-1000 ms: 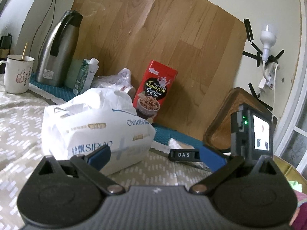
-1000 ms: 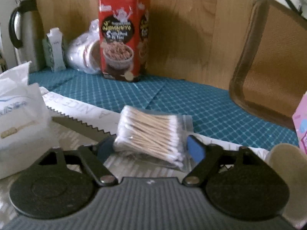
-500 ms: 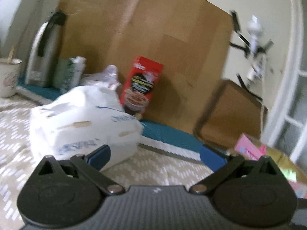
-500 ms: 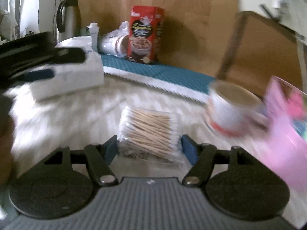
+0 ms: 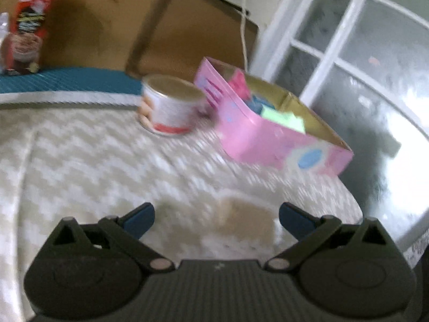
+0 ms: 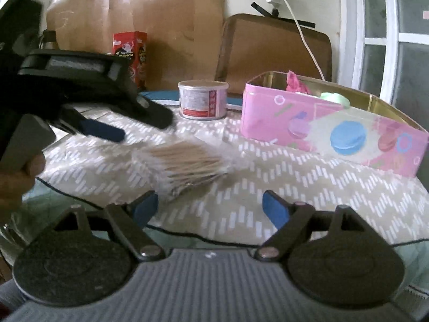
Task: Organize soft objects
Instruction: 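Carry the cotton swab pack with the right gripper toward the left gripper, then grasp the swab pack with the left gripper while the right gripper releases it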
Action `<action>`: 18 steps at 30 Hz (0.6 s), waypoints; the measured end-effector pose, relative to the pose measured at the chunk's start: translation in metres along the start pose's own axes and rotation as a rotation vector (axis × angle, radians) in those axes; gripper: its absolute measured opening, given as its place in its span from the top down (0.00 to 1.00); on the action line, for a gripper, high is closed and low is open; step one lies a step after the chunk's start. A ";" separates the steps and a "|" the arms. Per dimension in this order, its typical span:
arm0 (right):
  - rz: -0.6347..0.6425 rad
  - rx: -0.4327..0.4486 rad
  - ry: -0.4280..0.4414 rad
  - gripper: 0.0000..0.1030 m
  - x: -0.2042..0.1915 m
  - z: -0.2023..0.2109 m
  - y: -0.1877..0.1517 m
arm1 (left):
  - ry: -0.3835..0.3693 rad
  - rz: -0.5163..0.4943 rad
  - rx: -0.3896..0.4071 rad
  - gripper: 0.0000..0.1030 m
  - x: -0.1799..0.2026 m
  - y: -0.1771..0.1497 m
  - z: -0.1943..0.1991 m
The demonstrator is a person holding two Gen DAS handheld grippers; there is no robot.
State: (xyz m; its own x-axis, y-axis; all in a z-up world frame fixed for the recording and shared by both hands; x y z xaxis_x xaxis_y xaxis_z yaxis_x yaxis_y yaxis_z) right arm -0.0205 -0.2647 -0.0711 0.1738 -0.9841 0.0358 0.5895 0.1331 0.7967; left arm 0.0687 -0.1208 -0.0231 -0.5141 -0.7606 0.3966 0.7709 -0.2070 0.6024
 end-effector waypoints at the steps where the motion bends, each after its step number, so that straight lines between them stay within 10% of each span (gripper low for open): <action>1: -0.003 0.004 0.014 0.15 0.000 0.000 0.001 | -0.004 -0.005 -0.011 0.01 0.004 -0.001 -0.003; 4: -0.006 0.014 0.067 0.16 -0.001 -0.002 0.000 | 0.009 -0.035 -0.037 0.09 0.016 -0.006 -0.010; 7: 0.032 0.059 0.077 0.50 -0.008 -0.002 -0.001 | -0.003 -0.103 -0.087 0.39 0.035 -0.009 -0.016; 18: -0.045 0.353 -0.166 0.53 0.068 0.035 0.046 | -0.081 -0.331 0.080 0.30 0.138 0.080 -0.021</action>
State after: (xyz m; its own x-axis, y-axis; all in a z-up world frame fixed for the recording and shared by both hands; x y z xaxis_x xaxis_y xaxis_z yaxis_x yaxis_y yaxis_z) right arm -0.0089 -0.3293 -0.0112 0.0066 -0.9975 0.0704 0.2808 0.0695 0.9572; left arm 0.0670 -0.2555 0.0652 -0.7619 -0.6083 0.2224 0.5271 -0.3828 0.7587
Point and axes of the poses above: each gripper's, at about its wrist camera, not at the fingertips, and z roughly against the way its jaws point, x to its right, y to its top, the point moved 3 cm from there along -z, roughly the way its jaws point, and after that the axes turned 13 degrees about -x, right-handed, at the moved point
